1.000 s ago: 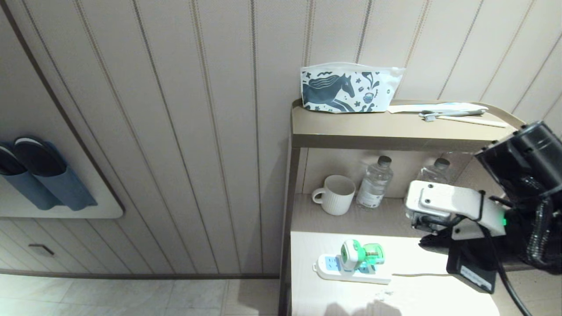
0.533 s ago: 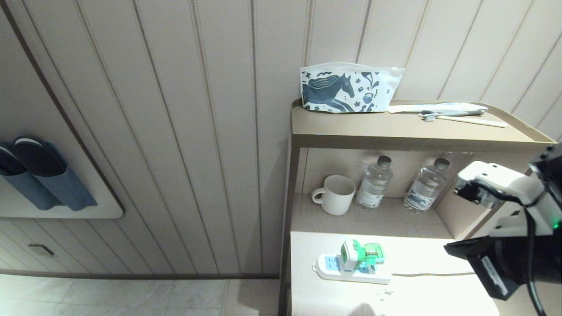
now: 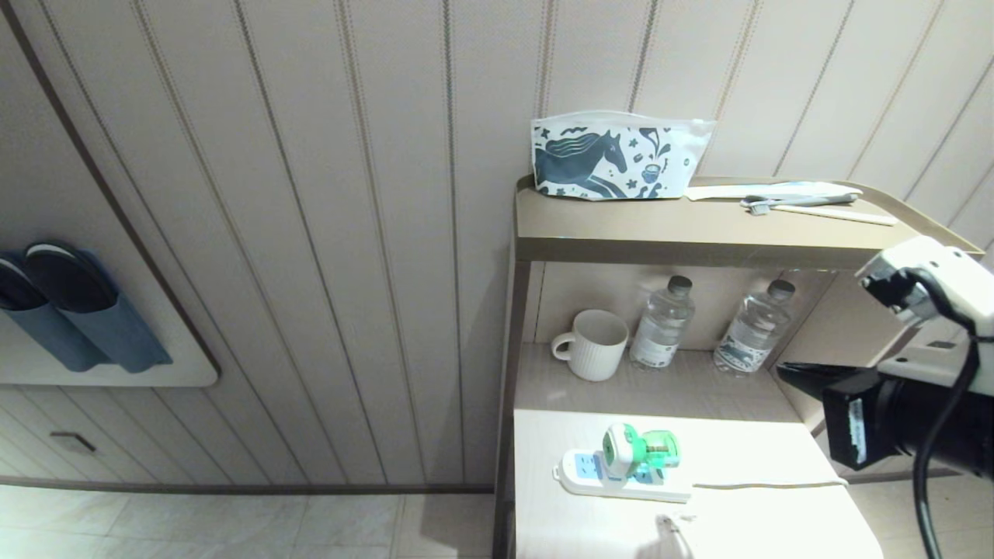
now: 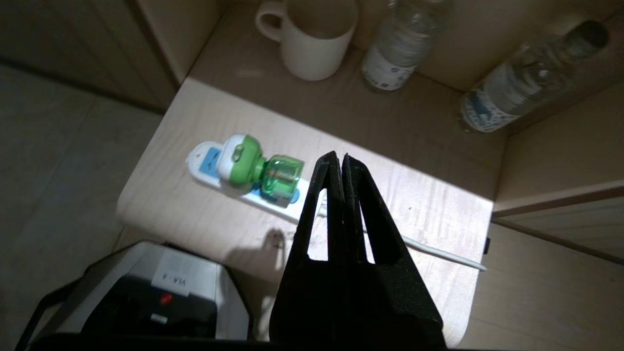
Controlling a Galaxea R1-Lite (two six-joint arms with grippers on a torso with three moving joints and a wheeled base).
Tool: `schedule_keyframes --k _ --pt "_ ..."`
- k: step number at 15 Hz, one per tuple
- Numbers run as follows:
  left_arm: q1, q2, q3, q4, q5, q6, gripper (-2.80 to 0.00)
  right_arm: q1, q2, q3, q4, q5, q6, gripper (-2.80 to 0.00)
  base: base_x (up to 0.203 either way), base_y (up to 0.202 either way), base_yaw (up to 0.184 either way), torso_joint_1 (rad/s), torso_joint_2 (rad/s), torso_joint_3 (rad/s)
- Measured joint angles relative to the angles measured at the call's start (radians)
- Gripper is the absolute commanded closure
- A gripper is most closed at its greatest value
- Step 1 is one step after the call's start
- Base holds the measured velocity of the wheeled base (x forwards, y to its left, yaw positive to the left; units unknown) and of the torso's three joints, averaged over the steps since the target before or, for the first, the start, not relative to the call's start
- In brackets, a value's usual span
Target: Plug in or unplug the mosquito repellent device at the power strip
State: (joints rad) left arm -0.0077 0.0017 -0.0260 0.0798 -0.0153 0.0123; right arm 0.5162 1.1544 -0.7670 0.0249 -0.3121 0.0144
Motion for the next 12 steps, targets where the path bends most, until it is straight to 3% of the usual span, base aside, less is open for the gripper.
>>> schedule_keyframes --k 3,9,12 --pt "0.0 0.0 0.0 0.0 0.0 0.0 0.0 -0.007 -0.029 0.101 -0.055 -0.18 0.073 0.0 0.0 0.0 0.0 0.0 0.0 0.0" --pt "0.0 0.0 0.0 0.0 0.001 0.0 0.0 -0.002 -0.195 0.282 -0.058 -0.551 0.095 0.0 0.0 0.0 0.0 0.0 0.0 0.0" --pt "0.0 0.0 0.0 0.0 0.0 0.0 0.0 0.012 -0.263 0.302 -0.056 -0.579 0.088 0.0 0.0 0.0 0.0 0.0 0.0 0.0"
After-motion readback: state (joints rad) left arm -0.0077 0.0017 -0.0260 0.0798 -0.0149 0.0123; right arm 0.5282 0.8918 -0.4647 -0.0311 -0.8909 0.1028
